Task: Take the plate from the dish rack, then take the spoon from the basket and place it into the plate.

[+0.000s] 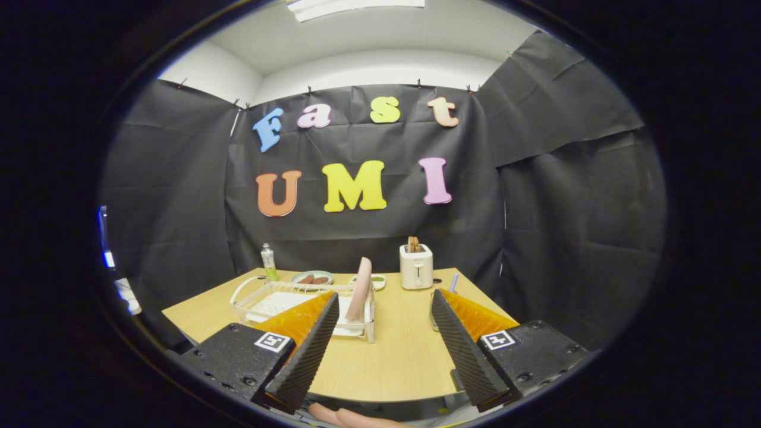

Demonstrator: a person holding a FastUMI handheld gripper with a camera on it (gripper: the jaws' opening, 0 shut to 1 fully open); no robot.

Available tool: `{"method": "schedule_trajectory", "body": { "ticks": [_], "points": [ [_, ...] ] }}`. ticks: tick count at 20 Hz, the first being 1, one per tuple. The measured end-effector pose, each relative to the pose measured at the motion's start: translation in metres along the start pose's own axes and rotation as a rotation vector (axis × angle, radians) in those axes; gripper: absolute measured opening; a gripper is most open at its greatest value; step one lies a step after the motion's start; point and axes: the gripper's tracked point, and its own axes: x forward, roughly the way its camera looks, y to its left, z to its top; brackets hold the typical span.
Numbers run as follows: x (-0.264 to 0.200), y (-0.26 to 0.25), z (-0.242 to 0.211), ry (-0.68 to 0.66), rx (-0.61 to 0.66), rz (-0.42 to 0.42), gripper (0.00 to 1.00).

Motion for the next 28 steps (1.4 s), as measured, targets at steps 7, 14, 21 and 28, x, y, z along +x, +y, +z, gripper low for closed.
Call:
{"method": "schedule_trajectory", "body": {
  "ticks": [7, 14, 21, 28],
  "points": [
    [0.032, 0.010, 0.018, 0.045, -0.022, 0.019, 1.00],
    [0.099, 0.038, 0.043, 0.217, -0.091, 0.064, 1.00],
    [0.199, 0.065, 0.045, 0.493, -0.163, 0.073, 1.00],
    [0.273, 0.056, 0.019, 0.747, -0.170, -0.050, 0.92]
  ]
}}
